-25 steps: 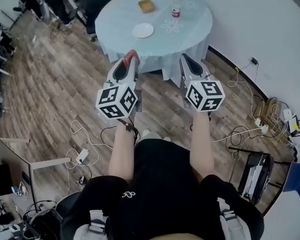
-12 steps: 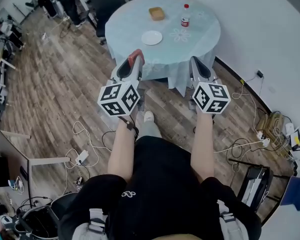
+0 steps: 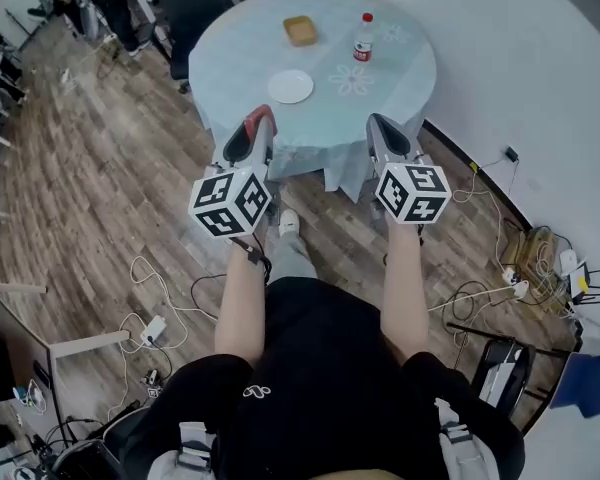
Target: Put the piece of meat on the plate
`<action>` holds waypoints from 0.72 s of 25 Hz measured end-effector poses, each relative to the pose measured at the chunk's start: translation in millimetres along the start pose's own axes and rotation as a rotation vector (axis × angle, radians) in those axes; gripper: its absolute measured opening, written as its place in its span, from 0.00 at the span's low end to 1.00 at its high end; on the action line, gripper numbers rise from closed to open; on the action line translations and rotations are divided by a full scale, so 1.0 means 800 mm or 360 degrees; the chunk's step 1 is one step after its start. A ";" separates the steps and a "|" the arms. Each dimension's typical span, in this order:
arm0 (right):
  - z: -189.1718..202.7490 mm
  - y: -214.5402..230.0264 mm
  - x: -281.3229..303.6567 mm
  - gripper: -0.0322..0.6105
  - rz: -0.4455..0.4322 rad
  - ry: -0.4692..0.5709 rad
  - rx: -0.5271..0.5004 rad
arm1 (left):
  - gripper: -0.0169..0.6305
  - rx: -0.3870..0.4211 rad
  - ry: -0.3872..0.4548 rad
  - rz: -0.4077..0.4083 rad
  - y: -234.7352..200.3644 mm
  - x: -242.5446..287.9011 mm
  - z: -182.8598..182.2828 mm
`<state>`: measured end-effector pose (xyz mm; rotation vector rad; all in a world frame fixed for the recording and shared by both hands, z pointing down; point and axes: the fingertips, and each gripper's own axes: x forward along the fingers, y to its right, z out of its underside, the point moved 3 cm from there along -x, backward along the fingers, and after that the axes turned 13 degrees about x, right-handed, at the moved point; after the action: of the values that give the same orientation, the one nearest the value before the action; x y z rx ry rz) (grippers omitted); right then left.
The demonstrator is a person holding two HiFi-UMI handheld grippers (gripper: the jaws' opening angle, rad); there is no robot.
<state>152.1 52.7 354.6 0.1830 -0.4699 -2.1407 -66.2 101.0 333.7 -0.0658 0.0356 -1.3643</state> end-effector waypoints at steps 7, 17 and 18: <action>0.027 0.058 0.143 0.06 0.0087 -0.0074 0.0056 | 0.16 -0.0042 -0.0133 0.0015 -0.075 0.137 0.041; 0.046 0.078 0.402 0.06 0.0134 -0.0189 0.0030 | 0.16 -0.0018 -0.0362 0.0032 -0.254 0.340 0.061; 0.046 0.079 0.411 0.06 0.0140 -0.0207 0.0004 | 0.16 -0.0030 -0.0366 0.0035 -0.263 0.354 0.060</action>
<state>-0.6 -238.5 427.7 0.0238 -0.5457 -2.0734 -210.6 -217.7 399.4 -0.2370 -0.1438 -1.3273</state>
